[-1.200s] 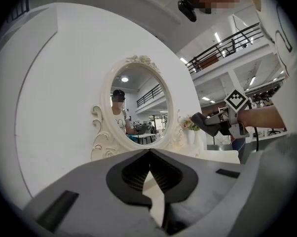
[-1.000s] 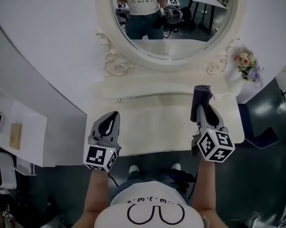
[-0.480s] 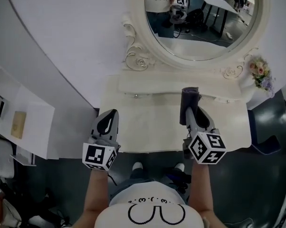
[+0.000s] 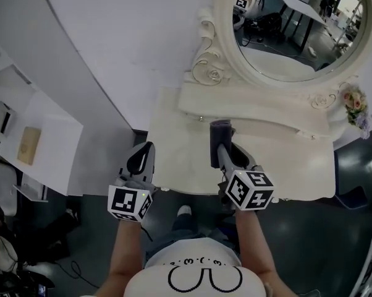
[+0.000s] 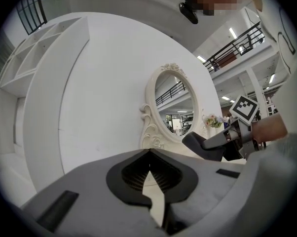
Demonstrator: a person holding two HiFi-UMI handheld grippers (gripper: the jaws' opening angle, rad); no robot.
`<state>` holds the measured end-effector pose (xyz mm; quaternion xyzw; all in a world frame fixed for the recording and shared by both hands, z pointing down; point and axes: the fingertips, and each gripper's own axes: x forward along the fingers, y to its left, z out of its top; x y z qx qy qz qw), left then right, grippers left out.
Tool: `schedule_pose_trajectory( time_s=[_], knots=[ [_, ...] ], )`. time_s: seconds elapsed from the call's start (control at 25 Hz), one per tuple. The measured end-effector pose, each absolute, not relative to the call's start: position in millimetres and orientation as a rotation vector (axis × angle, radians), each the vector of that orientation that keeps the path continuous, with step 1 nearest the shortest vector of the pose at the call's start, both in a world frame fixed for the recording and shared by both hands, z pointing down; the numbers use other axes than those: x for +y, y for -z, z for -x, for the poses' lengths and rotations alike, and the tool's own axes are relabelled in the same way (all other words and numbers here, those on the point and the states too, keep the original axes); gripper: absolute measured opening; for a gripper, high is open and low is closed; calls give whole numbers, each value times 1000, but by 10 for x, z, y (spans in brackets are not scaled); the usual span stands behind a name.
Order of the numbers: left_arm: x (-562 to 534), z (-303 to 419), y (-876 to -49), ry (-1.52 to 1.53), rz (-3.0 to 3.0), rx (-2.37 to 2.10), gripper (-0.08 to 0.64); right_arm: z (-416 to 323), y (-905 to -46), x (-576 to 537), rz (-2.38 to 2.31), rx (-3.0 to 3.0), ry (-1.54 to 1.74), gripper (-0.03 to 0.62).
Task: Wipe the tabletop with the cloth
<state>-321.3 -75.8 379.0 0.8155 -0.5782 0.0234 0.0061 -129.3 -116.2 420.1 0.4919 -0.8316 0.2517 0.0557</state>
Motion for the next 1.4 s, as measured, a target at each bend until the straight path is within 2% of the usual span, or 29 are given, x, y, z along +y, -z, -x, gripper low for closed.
schedule_pose_trajectory(
  time_s=[0.48, 0.8, 1.12, 1.4],
  knots=[
    [-571, 3750, -4117, -75, -2424, -1861, 2, 2624, -4942, -939, -1143, -2471, -1014, 95],
    [-493, 3963, -4255, -91, -2373, -1879, 2, 3320, -5595, -842, -907, -2348, -862, 95],
    [-530, 3934, -4314, -103, -2378, -1853, 2, 3630, -6029, -749, -745, -2216, -566, 95],
    [-571, 3873, -4333, -95, -2375, -1844, 2, 3588, -6129, -768, -687, -2165, -632, 97]
  ],
)
